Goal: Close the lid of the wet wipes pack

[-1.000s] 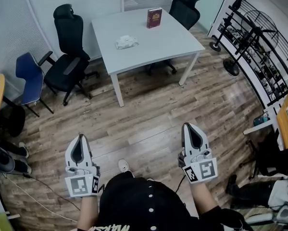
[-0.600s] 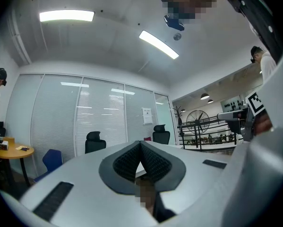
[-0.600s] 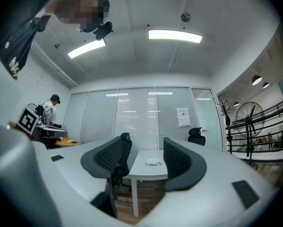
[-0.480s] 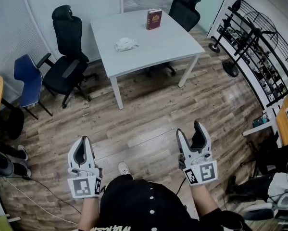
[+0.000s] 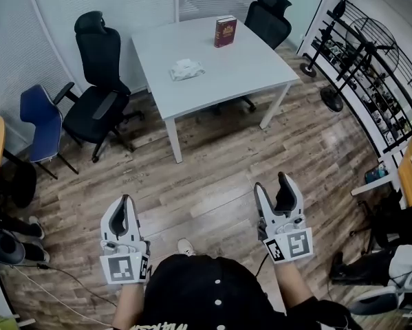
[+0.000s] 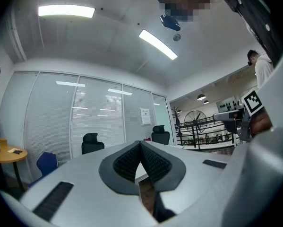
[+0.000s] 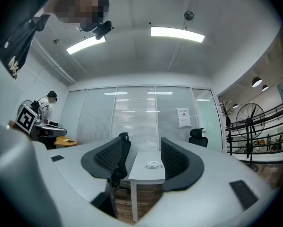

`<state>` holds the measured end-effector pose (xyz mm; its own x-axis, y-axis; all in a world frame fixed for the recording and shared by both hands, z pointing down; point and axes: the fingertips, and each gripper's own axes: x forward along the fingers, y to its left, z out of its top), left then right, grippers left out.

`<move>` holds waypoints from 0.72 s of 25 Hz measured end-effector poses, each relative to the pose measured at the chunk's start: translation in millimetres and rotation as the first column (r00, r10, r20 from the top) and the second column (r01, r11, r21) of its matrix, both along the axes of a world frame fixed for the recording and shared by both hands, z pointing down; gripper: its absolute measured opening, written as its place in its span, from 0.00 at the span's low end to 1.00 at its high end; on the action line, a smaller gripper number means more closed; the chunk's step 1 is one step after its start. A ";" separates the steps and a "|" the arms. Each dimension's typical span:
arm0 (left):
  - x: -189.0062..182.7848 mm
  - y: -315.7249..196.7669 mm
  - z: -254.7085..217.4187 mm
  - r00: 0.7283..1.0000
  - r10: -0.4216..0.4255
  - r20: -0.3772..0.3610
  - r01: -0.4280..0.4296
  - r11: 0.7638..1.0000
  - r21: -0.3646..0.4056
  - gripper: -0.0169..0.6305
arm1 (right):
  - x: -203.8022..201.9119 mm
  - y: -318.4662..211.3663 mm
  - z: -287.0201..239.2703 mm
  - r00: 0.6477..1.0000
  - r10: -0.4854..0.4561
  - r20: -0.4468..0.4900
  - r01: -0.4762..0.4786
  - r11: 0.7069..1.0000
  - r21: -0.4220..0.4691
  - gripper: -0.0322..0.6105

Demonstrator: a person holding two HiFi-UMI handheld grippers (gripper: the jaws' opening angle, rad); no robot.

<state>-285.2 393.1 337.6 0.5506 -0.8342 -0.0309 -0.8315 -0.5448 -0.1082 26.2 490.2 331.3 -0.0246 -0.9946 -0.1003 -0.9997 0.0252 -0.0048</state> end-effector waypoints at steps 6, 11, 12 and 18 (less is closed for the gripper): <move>-13.6 -20.9 3.9 0.999 0.034 -0.003 -0.034 0.999 0.003 0.05 | -20.5 -20.7 3.1 1.000 0.018 0.002 -0.018 1.000 0.008 0.47; -18.3 -34.6 11.7 0.999 0.054 -0.004 -0.054 0.998 -0.013 0.05 | -29.7 -26.4 13.6 1.000 0.030 -0.006 -0.030 0.999 -0.028 0.47; -18.5 -35.9 13.5 0.998 0.055 -0.004 -0.055 0.998 -0.016 0.05 | -30.0 -26.9 14.9 0.999 0.032 -0.010 -0.032 0.999 -0.035 0.47; -11.1 -46.4 17.4 0.998 0.062 -0.006 -0.062 0.998 -0.030 0.05 | -23.8 -38.7 14.6 0.999 0.040 -0.008 -0.040 0.998 -0.043 0.46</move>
<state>-296.3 346.7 355.0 0.6013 -0.7990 -0.0093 -0.7965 -0.5984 -0.0863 2.4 451.5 345.9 0.0148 -0.9982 -0.0577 -0.9999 -0.0149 0.0018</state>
